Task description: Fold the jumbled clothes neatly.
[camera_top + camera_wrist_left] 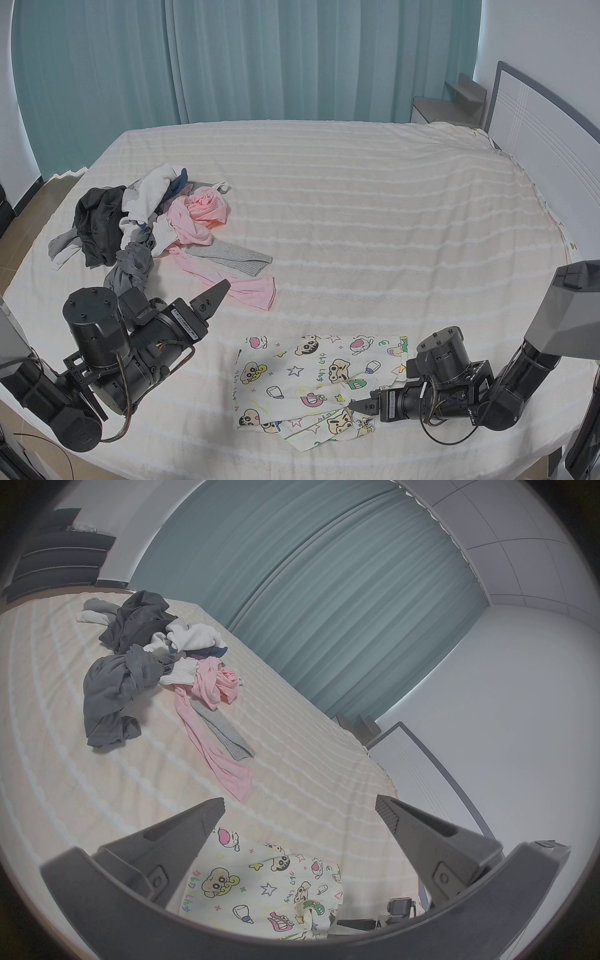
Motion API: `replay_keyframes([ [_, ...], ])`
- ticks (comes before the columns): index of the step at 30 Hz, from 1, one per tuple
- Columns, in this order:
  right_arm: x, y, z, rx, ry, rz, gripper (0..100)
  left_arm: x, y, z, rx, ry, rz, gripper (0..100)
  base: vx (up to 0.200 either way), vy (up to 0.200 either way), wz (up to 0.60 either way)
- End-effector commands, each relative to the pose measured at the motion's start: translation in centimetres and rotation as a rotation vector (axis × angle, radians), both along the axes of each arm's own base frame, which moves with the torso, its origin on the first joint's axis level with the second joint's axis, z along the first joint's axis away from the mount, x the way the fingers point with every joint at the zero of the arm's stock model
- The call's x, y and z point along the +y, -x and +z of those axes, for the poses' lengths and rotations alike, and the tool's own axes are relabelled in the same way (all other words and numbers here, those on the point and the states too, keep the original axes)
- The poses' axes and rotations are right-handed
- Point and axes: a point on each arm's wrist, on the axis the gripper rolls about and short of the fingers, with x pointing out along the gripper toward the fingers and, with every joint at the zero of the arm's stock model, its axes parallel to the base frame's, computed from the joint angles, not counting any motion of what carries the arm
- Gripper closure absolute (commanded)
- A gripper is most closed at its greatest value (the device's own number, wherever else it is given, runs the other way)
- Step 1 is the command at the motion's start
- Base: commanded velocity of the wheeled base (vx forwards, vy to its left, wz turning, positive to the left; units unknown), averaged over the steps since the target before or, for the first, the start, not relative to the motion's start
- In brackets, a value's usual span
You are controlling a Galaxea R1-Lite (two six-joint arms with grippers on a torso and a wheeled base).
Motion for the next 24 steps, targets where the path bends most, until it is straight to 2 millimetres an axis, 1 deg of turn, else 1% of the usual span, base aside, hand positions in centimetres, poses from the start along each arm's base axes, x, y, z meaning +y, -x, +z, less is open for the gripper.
replay_keyframes([
  [1,0.7,-0.5,-0.2,0.004,-0.019,-0.012,0,0.1,-0.1,-0.1,0.002,-0.001,0.006,0,0.000,0.000,0.00],
  [4,1.0,-0.6,0.0,0.012,-0.040,-0.033,0,0.2,-0.2,-0.1,0.005,-0.002,0.011,0,0.000,0.000,0.00],
  [10,1.4,-0.6,-0.9,0.028,-0.021,-0.031,0,0.5,-0.4,0.0,-0.001,-0.001,0.024,0,0.000,0.000,0.00],
  [17,2.1,-1.5,-0.3,0.002,-0.059,-0.075,0,0.5,-0.5,-0.1,0.001,0.000,0.028,0,0.000,0.000,0.00],
  [22,2.4,-1.5,-0.5,0.003,-0.058,-0.069,0,0.5,-0.6,-0.1,0.001,0.000,0.029,0,0.000,0.000,0.00],
  [23,2.4,-1.5,-0.5,0.005,-0.057,-0.069,100,0.5,-0.6,-0.1,0.001,0.000,0.029,0,0.000,0.000,0.00],
  [24,2.4,-1.5,-0.6,0.004,-0.056,-0.072,100,0.5,-0.6,0.0,0.000,0.001,0.029,0,0.000,0.000,0.00],
])
